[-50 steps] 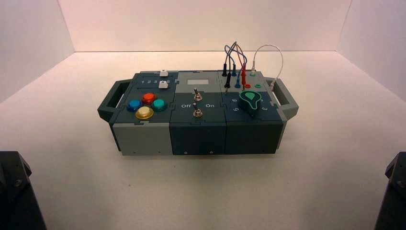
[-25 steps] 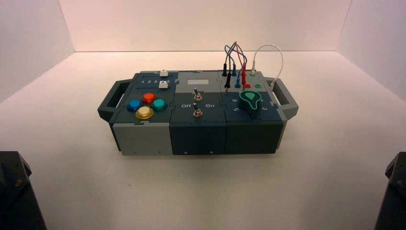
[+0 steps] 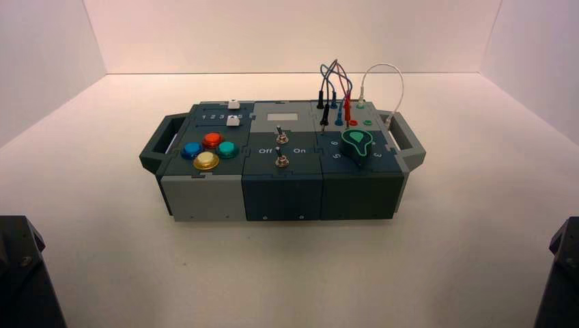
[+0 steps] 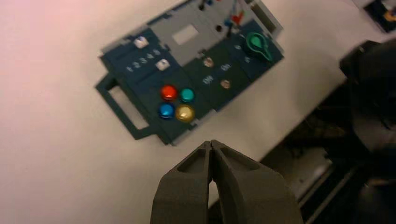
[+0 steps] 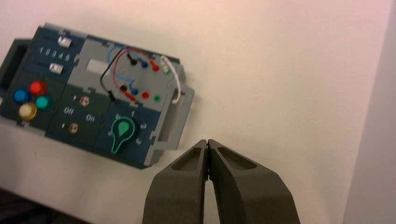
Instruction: Turn the knob to position 3.
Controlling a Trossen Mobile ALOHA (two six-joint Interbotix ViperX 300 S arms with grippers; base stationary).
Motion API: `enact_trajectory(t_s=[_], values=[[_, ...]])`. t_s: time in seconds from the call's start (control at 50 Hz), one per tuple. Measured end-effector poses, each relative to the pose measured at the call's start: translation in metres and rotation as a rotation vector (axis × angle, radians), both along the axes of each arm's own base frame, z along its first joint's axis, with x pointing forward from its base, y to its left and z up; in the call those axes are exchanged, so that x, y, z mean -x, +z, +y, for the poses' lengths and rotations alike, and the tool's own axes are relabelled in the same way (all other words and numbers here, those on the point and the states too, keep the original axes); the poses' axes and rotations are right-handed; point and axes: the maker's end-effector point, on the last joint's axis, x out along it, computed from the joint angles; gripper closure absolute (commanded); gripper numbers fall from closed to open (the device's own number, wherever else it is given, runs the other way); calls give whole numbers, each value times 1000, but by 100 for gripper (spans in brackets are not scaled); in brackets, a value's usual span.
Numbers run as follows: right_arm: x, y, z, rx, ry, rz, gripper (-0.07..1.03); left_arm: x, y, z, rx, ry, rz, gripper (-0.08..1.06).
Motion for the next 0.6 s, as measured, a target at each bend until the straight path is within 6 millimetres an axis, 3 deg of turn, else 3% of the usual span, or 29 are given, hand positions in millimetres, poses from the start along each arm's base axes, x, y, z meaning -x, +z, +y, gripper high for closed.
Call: enact_trajectory(t_s=[0.36,0.6], values=[[4,-19,7,44,86,107,98,15,-10,-15,-31,-117,118,101],[5,-28,23,59,169,153,98,24,-17,-22,-61,-190,179,101]])
